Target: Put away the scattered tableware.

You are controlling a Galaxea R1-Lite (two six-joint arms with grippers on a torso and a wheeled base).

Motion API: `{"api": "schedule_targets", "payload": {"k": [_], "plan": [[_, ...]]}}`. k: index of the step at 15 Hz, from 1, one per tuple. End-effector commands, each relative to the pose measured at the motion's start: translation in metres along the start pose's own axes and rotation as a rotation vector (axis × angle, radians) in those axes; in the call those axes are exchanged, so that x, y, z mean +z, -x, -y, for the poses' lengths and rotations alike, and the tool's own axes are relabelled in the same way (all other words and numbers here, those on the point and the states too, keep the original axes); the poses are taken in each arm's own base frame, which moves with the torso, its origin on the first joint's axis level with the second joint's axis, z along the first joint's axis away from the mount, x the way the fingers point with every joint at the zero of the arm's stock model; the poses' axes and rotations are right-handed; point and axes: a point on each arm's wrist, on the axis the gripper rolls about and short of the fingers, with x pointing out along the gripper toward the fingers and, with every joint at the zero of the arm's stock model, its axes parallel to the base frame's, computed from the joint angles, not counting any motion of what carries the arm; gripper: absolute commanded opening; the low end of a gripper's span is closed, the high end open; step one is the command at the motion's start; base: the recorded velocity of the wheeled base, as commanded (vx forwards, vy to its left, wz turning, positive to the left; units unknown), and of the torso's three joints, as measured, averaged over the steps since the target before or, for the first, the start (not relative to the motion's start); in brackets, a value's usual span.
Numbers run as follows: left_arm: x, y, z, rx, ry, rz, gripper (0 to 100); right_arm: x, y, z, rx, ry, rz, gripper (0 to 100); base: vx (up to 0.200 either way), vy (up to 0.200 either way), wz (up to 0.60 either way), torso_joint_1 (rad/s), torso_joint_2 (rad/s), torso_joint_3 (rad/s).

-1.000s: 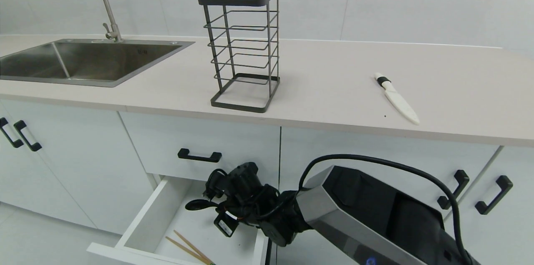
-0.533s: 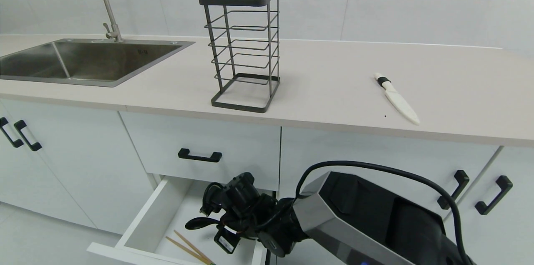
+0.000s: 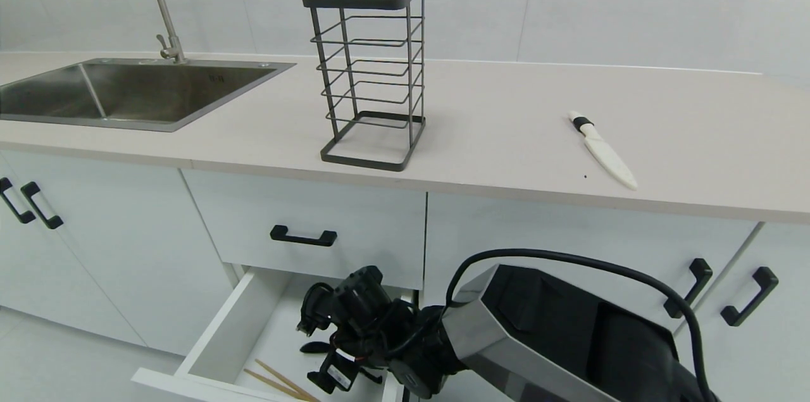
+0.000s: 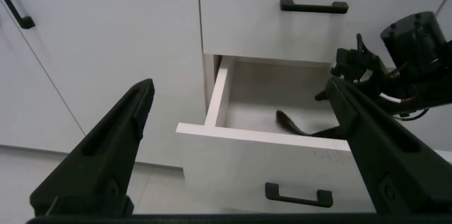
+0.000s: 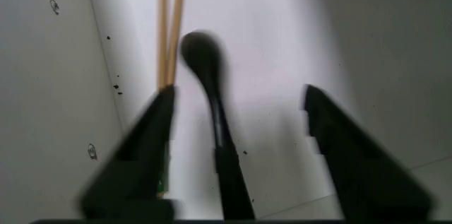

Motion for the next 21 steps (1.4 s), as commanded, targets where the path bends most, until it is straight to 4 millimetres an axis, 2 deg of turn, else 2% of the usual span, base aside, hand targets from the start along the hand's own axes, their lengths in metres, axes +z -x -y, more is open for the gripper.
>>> {"api": "schedule_targets", "payload": {"k": [1, 3, 5, 6, 8, 11, 15, 16, 18, 19, 21], "plan": [[0.0, 0.0, 0.0, 0.0, 0.0, -0.001, 100, 0.013, 0.016, 0.0, -0.008, 0.014, 0.048, 100, 0.0, 0.0, 0.0, 0.0, 0.0, 0.0], [0.0, 0.0, 0.0, 0.0, 0.0, -0.001, 100, 0.03, 0.03, -0.006, -0.007, 0.026, 0.094, 100, 0.0, 0.0, 0.0, 0.0, 0.0, 0.0], [0.0, 0.0, 0.0, 0.0, 0.0, -0.001, 100, 0.059, 0.057, -0.011, -0.016, 0.04, 0.189, 100, 0.0, 0.0, 0.0, 0.0, 0.0, 0.0], [0.0, 0.0, 0.0, 0.0, 0.0, -0.001, 100, 0.061, 0.06, -0.012, -0.014, 0.041, 0.197, 100, 0.0, 0.0, 0.0, 0.0, 0.0, 0.0], [0.0, 0.0, 0.0, 0.0, 0.0, -0.001, 100, 0.084, 0.096, -0.024, -0.009, 0.044, 0.302, 100, 0.0, 0.0, 0.0, 0.0, 0.0, 0.0], [0.0, 0.0, 0.0, 0.0, 0.0, -0.001, 100, 0.091, 0.129, -0.038, -0.011, 0.006, 0.356, 100, 0.0, 0.0, 0.0, 0.0, 0.0, 0.0], [0.0, 0.0, 0.0, 0.0, 0.0, -0.001, 100, 0.08, 0.168, -0.058, 0.002, -0.037, 0.379, 100, 0.0, 0.0, 0.0, 0.0, 0.0, 0.0], [0.0, 0.0, 0.0, 0.0, 0.0, -0.001, 100, 0.072, 0.187, -0.064, -0.009, -0.041, 0.38, 100, 0.0, 0.0, 0.0, 0.0, 0.0, 0.0], [0.0, 0.0, 0.0, 0.0, 0.0, -0.001, 100, 0.059, 0.212, -0.069, -0.01, -0.049, 0.383, 100, 0.0, 0.0, 0.0, 0.0, 0.0, 0.0], [0.0, 0.0, 0.0, 0.0, 0.0, -0.001, 100, 0.049, 0.223, -0.07, -0.009, -0.056, 0.378, 100, 0.0, 0.0, 0.0, 0.0, 0.0, 0.0], [0.0, 0.0, 0.0, 0.0, 0.0, -0.001, 100, 0.003, 0.261, -0.058, -0.043, -0.081, 0.334, 100, 0.0, 0.0, 0.0, 0.0, 0.0, 0.0]]}}
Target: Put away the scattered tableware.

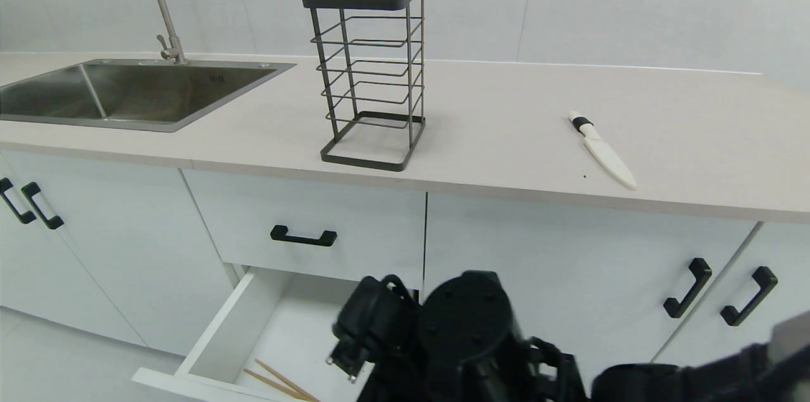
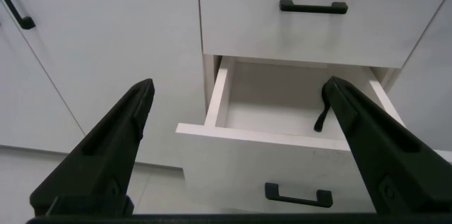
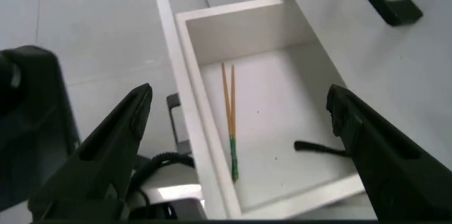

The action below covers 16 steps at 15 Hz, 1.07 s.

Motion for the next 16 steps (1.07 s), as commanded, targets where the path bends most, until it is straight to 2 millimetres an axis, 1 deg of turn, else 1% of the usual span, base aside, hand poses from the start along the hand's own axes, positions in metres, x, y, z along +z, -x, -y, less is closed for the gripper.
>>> {"api": "schedule_targets", "payload": {"k": [1, 2, 3, 5, 7, 8, 10, 12, 13, 14, 15, 16], "plan": [[0.0, 0.0, 0.0, 0.0, 0.0, -0.001, 100, -0.017, 0.07, 0.013, -0.043, -0.024, 0.012, 100, 0.0, 0.0, 0.0, 0.0, 0.0, 0.0], [0.0, 0.0, 0.0, 0.0, 0.0, -0.001, 100, -0.021, 0.084, 0.016, -0.056, -0.029, 0.014, 100, 0.0, 0.0, 0.0, 0.0, 0.0, 0.0], [0.0, 0.0, 0.0, 0.0, 0.0, -0.001, 100, -0.021, 0.089, 0.019, -0.064, -0.033, 0.021, 100, 0.0, 0.0, 0.0, 0.0, 0.0, 0.0], [0.0, 0.0, 0.0, 0.0, 0.0, -0.001, 100, -0.019, 0.109, 0.026, -0.097, -0.045, 0.06, 100, 0.0, 0.0, 0.0, 0.0, 0.0, 0.0], [0.0, 0.0, 0.0, 0.0, 0.0, -0.001, 100, -0.024, 0.127, 0.029, -0.112, -0.054, 0.07, 100, 0.0, 0.0, 0.0, 0.0, 0.0, 0.0], [0.0, 0.0, 0.0, 0.0, 0.0, -0.001, 100, -0.032, 0.157, 0.033, -0.142, -0.064, 0.102, 100, 0.0, 0.0, 0.0, 0.0, 0.0, 0.0], [0.0, 0.0, 0.0, 0.0, 0.0, -0.001, 100, -0.04, 0.196, 0.038, -0.208, -0.08, 0.159, 100, 0.0, 0.0, 0.0, 0.0, 0.0, 0.0], [0.0, 0.0, 0.0, 0.0, 0.0, -0.001, 100, -0.057, 0.229, 0.04, -0.288, -0.102, 0.207, 100, 0.0, 0.0, 0.0, 0.0, 0.0, 0.0], [0.0, 0.0, 0.0, 0.0, 0.0, -0.002, 100, -0.065, 0.241, 0.038, -0.313, -0.105, 0.226, 100, 0.0, 0.0, 0.0, 0.0, 0.0, 0.0], [0.0, 0.0, 0.0, 0.0, 0.0, -0.001, 100, -0.068, 0.251, 0.037, -0.341, -0.106, 0.254, 100, 0.0, 0.0, 0.0, 0.0, 0.0, 0.0], [0.0, 0.0, 0.0, 0.0, 0.0, -0.001, 100, -0.068, 0.256, 0.037, -0.358, -0.106, 0.274, 100, 0.0, 0.0, 0.0, 0.0, 0.0, 0.0], [0.0, 0.0, 0.0, 0.0, 0.0, -0.001, 100, -0.07, 0.268, 0.037, -0.415, -0.1, 0.309, 100, 0.0, 0.0, 0.0, 0.0, 0.0, 0.0]]}}
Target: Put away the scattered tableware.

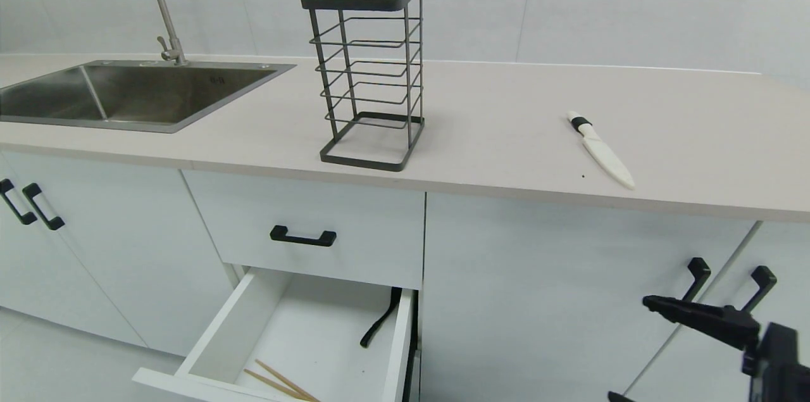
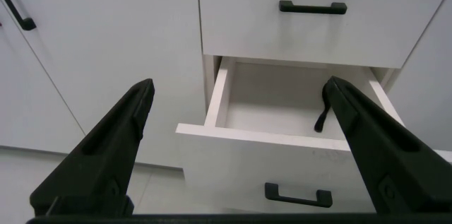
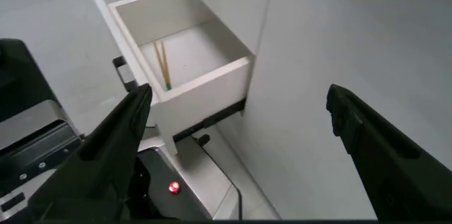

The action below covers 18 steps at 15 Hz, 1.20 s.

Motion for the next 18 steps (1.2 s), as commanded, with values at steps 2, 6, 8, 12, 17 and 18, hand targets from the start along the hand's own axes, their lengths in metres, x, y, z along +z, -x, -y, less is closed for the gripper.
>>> {"api": "schedule_targets", "payload": {"k": [2, 6, 8, 12, 17, 18], "plan": [[0.0, 0.0, 0.0, 0.0, 0.0, -0.001, 100, -0.006, 0.042, 0.011, -0.161, -0.011, 0.128, 100, 0.0, 0.0, 0.0, 0.0, 0.0, 0.0], [0.0, 0.0, 0.0, 0.0, 0.0, -0.001, 100, -0.016, 0.071, 0.021, -0.514, -0.047, 0.145, 100, 0.0, 0.0, 0.0, 0.0, 0.0, 0.0], [0.0, 0.0, 0.0, 0.0, 0.0, -0.001, 100, -0.018, 0.08, 0.022, -0.66, -0.07, 0.181, 100, 0.0, 0.0, 0.0, 0.0, 0.0, 0.0], [0.0, 0.0, 0.0, 0.0, 0.0, -0.001, 100, -0.034, 0.103, 0.005, -0.769, -0.054, 0.312, 100, 0.0, 0.0, 0.0, 0.0, 0.0, 0.0], [0.0, 0.0, 0.0, 0.0, 0.002, -0.001, 100, -0.06, 0.11, -0.01, -0.847, -0.083, 0.385, 100, 0.0, 0.0, 0.0, 0.0, 0.0, 0.0], [0.0, 0.0, 0.0, 0.0, 0.002, -0.001, 100, -0.06, 0.11, -0.01, -0.847, -0.083, 0.385, 100, 0.0, 0.0, 0.0, 0.0, 0.0, 0.0]]}}
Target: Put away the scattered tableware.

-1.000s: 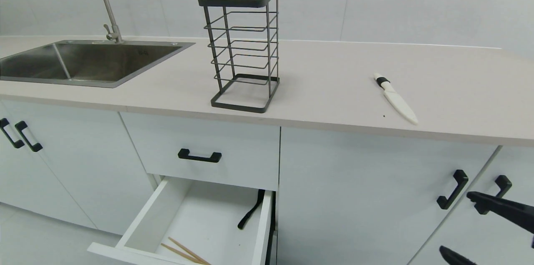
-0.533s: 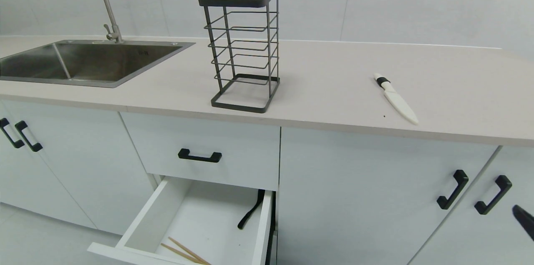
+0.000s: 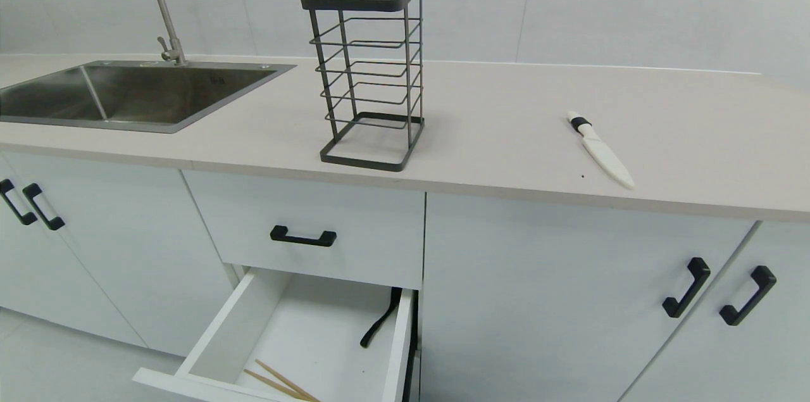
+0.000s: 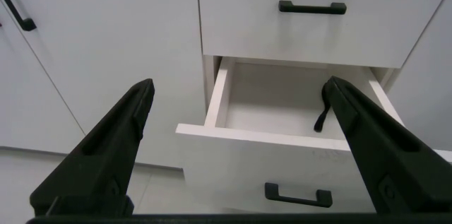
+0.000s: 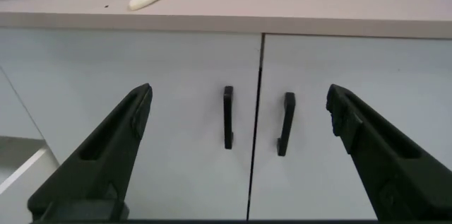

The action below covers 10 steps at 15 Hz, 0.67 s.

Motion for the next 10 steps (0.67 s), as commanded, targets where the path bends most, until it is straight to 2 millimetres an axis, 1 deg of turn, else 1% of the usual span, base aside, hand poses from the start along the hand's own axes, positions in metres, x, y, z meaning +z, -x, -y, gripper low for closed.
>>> {"api": "schedule_targets", "payload": {"k": [1, 2, 4, 5, 6, 10], "plan": [[0.0, 0.0, 0.0, 0.0, -0.002, -0.001, 100, -0.013, 0.017, 0.0, -0.009, -0.011, 0.059, 100, 0.0, 0.0, 0.0, 0.0, 0.0, 0.0], [0.0, 0.0, 0.0, 0.0, -0.003, -0.001, 100, -0.016, 0.018, 0.0, -0.001, -0.017, 0.043, 100, 0.0, 0.0, 0.0, 0.0, 0.0, 0.0], [0.0, 0.0, 0.0, -0.001, -0.003, 0.0, 100, -0.032, 0.023, 0.0, 0.105, -0.008, -0.055, 100, 0.0, 0.0, 0.0, 0.0, 0.0, 0.0], [0.0, 0.0, 0.0, -0.001, 0.001, 0.0, 100, -0.04, 0.024, 0.0, 0.105, 0.014, -0.138, 100, 0.0, 0.0, 0.0, 0.0, 0.0, 0.0], [0.0, 0.0, 0.0, -0.001, 0.001, 0.0, 100, -0.04, 0.024, 0.0, 0.083, 0.005, -0.146, 100, 0.0, 0.0, 0.0, 0.0, 0.0, 0.0], [0.0, 0.0, 0.0, -0.011, 0.0, 0.0, 100, -0.04, 0.024, 0.0, 0.084, 0.002, -0.143, 100, 0.0, 0.0, 0.0, 0.0, 0.0, 0.0]]}}
